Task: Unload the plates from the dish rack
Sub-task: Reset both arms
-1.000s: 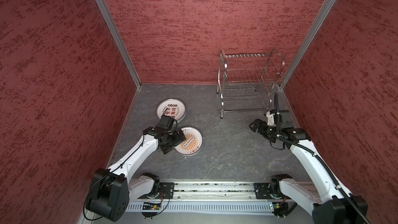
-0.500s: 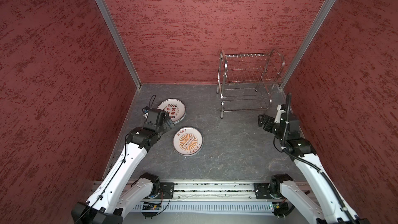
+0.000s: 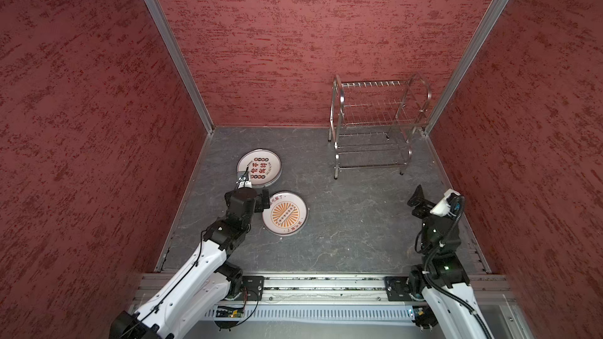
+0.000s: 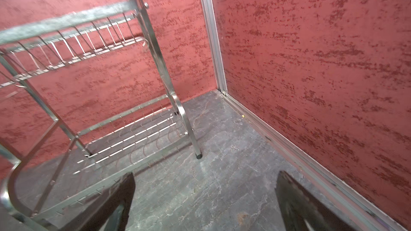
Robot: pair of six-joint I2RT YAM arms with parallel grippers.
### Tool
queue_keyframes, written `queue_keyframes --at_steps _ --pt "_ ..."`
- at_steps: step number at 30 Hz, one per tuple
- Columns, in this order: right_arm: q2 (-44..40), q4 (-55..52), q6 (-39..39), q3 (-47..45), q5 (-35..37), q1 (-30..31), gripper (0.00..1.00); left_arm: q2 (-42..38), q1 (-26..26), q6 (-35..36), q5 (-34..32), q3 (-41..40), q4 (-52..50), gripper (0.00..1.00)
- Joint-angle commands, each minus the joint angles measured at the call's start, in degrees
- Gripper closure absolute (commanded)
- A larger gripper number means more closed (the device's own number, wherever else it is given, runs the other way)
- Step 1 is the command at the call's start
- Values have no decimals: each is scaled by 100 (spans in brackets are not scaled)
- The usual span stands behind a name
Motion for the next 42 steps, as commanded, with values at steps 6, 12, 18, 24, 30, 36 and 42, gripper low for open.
queue_keyframes --at_steps 6,12,18,24,30,36,42 --pt "2441 1852 -334 307 299 -4 1 -359 767 383 -104 -1138 2542 0" --pt "3940 2818 -481 503 -130 -80 1 539 1503 441 559 -1621 4080 1" --pt "4941 3769 -491 623 -469 -304 1 2082 1906 668 1246 -1594 5670 1" --pt "5463 4542 -379 584 -907 -556 1 3276 2150 880 1771 -1201 6538 1" --pt "5783 5209 -433 417 -1047 -694 1 3984 2223 1050 2206 -920 6785 0" --pt "6093 5888 -844 324 -1333 -800 1 4391 2220 1146 2453 -838 6977 1" --pt "7039 6860 -820 273 -1477 -813 1 4711 2276 1151 2626 -785 7212 1"
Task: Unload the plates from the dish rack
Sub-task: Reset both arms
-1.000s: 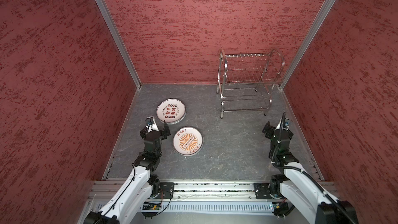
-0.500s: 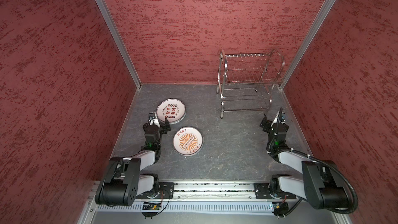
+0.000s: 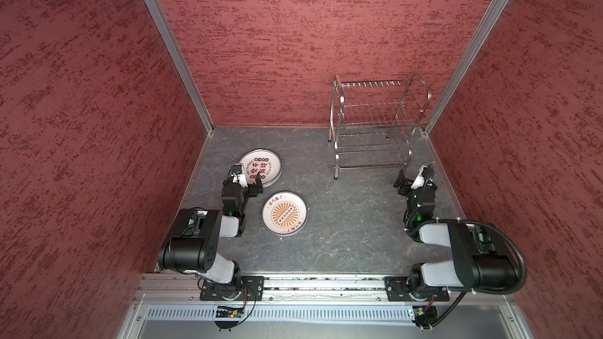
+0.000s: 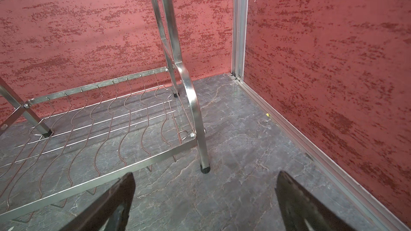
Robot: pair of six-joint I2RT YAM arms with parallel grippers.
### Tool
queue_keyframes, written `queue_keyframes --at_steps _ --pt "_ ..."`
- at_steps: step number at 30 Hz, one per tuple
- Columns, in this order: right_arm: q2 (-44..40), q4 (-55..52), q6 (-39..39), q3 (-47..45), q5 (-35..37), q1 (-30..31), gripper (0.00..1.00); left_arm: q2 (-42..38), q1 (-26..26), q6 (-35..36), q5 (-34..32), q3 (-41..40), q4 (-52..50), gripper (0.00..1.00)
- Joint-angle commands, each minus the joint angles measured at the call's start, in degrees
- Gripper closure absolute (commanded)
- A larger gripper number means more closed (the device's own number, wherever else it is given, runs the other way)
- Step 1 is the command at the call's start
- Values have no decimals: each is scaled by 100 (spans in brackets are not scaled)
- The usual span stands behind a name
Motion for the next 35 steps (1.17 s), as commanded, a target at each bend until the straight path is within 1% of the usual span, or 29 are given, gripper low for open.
queue_keyframes --at_steps 1,3,8,11,16,19,35 --pt "429 951 -228 -76 -254 -30 1 -7 111 96 346 134 89 1" --pt "319 517 -183 50 -228 -26 1 18 166 76 494 144 119 1" --pt "382 458 -185 131 -182 -24 1 -31 296 220 1247 312 -314 0" --pt "374 447 -181 136 -174 -28 1 -11 439 113 1467 433 -515 1" --pt "380 445 -181 137 -178 -22 1 -7 440 112 1432 417 -457 0" --pt "379 445 -181 147 -180 -30 1 16 431 -18 1058 507 -625 1" --pt "376 445 -181 130 -182 -21 1 15 431 -38 1021 524 -641 1"
